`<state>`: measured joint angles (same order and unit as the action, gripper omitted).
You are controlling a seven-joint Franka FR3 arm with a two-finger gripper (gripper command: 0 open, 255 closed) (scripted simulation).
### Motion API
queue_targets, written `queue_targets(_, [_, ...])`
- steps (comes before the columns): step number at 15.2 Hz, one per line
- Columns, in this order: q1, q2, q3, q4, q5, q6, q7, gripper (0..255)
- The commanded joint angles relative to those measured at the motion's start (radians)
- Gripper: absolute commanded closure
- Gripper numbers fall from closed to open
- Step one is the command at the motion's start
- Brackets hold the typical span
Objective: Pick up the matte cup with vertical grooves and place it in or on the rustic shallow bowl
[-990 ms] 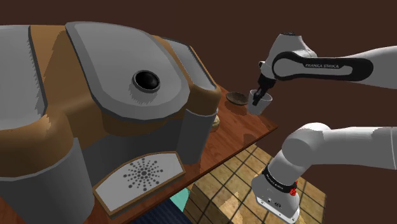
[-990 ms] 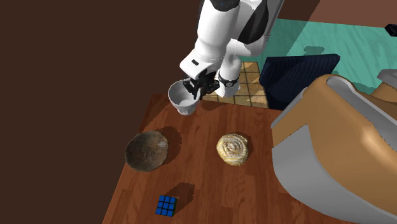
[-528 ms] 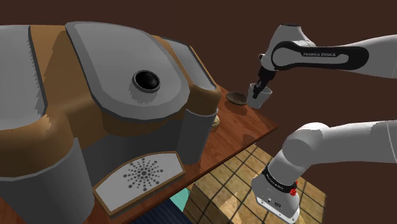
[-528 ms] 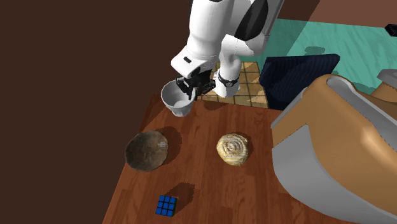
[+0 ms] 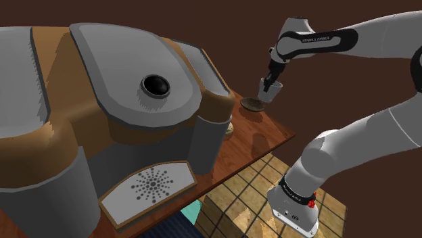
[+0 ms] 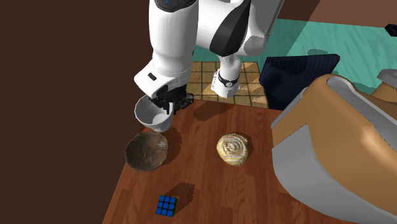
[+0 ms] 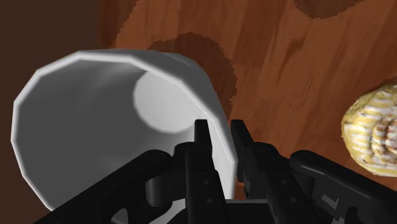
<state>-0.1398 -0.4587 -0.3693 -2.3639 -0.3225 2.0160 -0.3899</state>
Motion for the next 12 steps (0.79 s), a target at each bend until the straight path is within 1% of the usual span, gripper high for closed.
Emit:
queue_targets(1, [0.011,0.086,-0.028,0.076,0.02,0.016,-0.032,255])
queue_targets(7, [0.03,0.322,-0.095,0.32,0.119,0.012,-0.139,255])
queue_targets(12, [0.027,0.337,-0.099,0.267,0.12,0.079,-0.135,255])
